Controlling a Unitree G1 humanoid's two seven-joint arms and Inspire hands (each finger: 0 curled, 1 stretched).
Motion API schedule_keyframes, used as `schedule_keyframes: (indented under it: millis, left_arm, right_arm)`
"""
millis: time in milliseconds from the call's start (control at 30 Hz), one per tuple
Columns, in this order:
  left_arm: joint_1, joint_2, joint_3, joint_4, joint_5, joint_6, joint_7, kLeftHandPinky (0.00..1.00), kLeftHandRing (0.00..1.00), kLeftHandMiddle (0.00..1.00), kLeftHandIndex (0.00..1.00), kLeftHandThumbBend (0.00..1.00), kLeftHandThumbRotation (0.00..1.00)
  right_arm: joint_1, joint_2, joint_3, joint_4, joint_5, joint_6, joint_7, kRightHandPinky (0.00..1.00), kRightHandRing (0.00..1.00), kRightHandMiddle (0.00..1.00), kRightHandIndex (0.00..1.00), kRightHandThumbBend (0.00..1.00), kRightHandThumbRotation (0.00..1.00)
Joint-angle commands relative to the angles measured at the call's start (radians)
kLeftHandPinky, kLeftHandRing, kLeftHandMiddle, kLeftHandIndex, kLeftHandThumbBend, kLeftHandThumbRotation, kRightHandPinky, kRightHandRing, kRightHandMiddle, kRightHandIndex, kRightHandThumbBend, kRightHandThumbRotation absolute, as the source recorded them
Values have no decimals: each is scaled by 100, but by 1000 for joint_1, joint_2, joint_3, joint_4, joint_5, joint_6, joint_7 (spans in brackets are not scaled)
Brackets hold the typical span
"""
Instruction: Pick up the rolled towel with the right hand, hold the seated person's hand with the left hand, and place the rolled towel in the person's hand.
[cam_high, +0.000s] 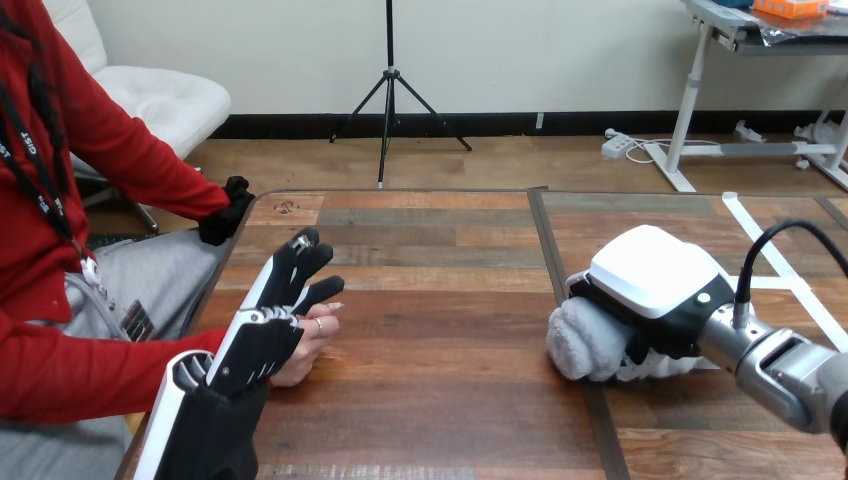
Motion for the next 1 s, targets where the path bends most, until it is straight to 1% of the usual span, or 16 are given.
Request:
schedule_keyframes:
  millis: [0,67,167,300,367,400,467,500,533,667,700,767,800,867,900,967]
  left_arm:
    - [-26,21,-14,-45,-18,-6,12,87,94,97,96,100,64]
    - [-24,23,-20,-55,-25,5,12,87,94,97,96,100,63]
    - [-32,13,0,-36,-3,-24,17,86,93,97,96,100,63]
    - [-28,16,3,-36,9,-23,20,86,93,97,96,100,64]
    - [-31,17,8,-30,17,-29,21,86,93,97,96,100,65]
    - [-34,13,9,-26,18,-34,23,86,93,97,96,100,65]
    - [-38,8,8,-23,18,-39,27,86,93,97,96,100,65]
    - [-39,7,12,-17,23,-45,29,86,93,97,96,100,65]
    - [-39,8,15,-12,28,-50,30,86,93,97,96,100,65]
    - [-53,1,23,1,43,-67,40,85,92,97,95,100,66]
    - [-54,2,25,7,49,-71,42,84,92,96,95,100,66]
    - [-57,5,28,17,57,-76,44,85,92,97,96,100,68]
    - [-59,13,12,15,45,-72,43,85,92,97,96,100,68]
    - [-63,22,-9,14,29,-68,43,86,93,97,96,100,68]
    - [-62,17,2,18,41,-68,46,86,93,97,96,100,68]
    - [-62,9,21,25,60,-68,51,86,93,97,96,100,68]
  right_arm:
    - [62,73,-20,-9,32,-31,16,15,19,24,27,60,0]
    - [67,78,-35,-8,52,-31,38,14,17,22,23,58,0]
    - [68,80,-31,-14,53,-50,30,11,14,18,18,53,0]
    - [86,93,-81,-17,112,-84,64,9,11,15,15,50,0]
    - [91,96,-97,-18,132,-94,80,8,10,14,13,49,0]
    - [98,100,-119,-19,159,-109,105,7,10,14,13,48,0]
    - [105,104,-144,-20,190,-126,136,6,9,13,11,48,0]
    - [110,107,-165,-21,217,-143,161,6,9,13,11,48,0]
    - [114,109,-178,-23,235,-153,178,6,9,13,11,48,0]
    - [127,118,-225,-32,299,-196,220,5,8,12,11,48,0]
    - [132,122,-253,-32,336,-212,265,5,8,12,11,48,0]
    - [138,128,-286,-32,380,-226,326,5,8,12,10,48,0]
    - [143,129,-300,-37,397,-258,322,5,8,12,10,48,0]
    - [148,130,-314,-46,416,-295,315,5,8,13,10,49,0]
    - [153,134,-332,-50,437,-312,318,5,8,13,11,50,0]
    - [158,139,-355,-53,465,-325,333,5,9,13,10,51,0]
